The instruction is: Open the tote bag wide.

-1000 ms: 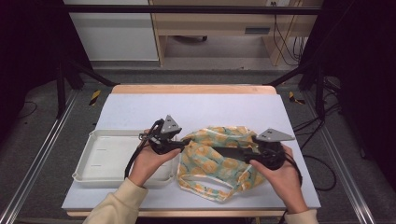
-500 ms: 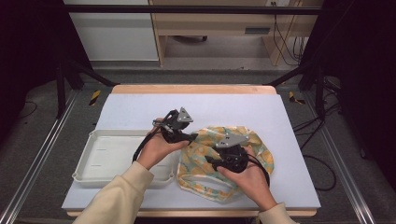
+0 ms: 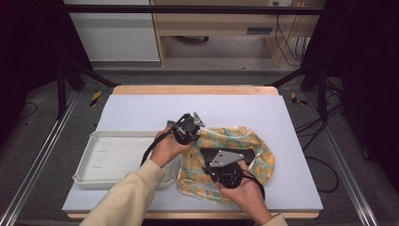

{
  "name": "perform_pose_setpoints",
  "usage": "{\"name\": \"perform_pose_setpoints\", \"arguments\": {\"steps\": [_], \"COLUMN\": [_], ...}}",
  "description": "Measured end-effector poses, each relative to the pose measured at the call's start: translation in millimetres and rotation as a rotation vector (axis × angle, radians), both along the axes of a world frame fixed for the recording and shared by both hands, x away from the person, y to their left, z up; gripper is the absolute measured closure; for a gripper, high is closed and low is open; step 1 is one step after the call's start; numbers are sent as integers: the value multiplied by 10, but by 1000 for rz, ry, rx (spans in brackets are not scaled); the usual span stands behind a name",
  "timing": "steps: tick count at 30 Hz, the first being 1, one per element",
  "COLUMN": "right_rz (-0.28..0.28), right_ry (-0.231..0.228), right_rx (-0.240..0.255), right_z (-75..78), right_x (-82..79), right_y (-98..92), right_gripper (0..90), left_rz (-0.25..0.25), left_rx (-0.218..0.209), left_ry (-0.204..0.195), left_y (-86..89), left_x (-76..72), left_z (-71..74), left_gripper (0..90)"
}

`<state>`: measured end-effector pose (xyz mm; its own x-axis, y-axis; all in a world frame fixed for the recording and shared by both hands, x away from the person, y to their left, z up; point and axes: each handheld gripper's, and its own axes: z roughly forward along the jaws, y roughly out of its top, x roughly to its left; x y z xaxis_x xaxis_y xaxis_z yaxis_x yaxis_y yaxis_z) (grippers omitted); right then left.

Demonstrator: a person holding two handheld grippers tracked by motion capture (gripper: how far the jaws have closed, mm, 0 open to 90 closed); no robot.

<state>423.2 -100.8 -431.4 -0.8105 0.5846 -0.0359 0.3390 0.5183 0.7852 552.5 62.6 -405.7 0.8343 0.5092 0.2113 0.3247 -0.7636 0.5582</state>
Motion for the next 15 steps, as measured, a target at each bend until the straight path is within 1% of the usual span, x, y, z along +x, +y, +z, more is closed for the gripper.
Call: {"name": "perform_pose_setpoints", "arguments": {"steps": [2, 6, 8, 9, 12, 15], "right_rz": [21, 56, 77, 83, 90, 85], "right_ry": [5, 26, 38, 41, 54, 72], "right_rx": [-12, -19, -41, -42, -50, -35], "right_z": [-31, -110, -166, -184, -224, -245], "right_x": [-18, -45, -70, -75, -73, -50], "right_y": [21, 58, 95, 108, 124, 123], "right_gripper": [899, 900, 900, 900, 900, 900], "left_rz": [3, 20, 25, 26, 35, 39], "left_rx": [23, 21, 17, 19, 15, 20], "left_ry": [-12, -36, -43, -50, -59, -71], "left_y": [-17, -29, -33, -33, -41, -68], "left_x": [17, 51, 63, 68, 79, 85], "left_z": [3, 59, 90, 103, 111, 88], "left_gripper": [881, 897, 899, 900, 900, 900]}}
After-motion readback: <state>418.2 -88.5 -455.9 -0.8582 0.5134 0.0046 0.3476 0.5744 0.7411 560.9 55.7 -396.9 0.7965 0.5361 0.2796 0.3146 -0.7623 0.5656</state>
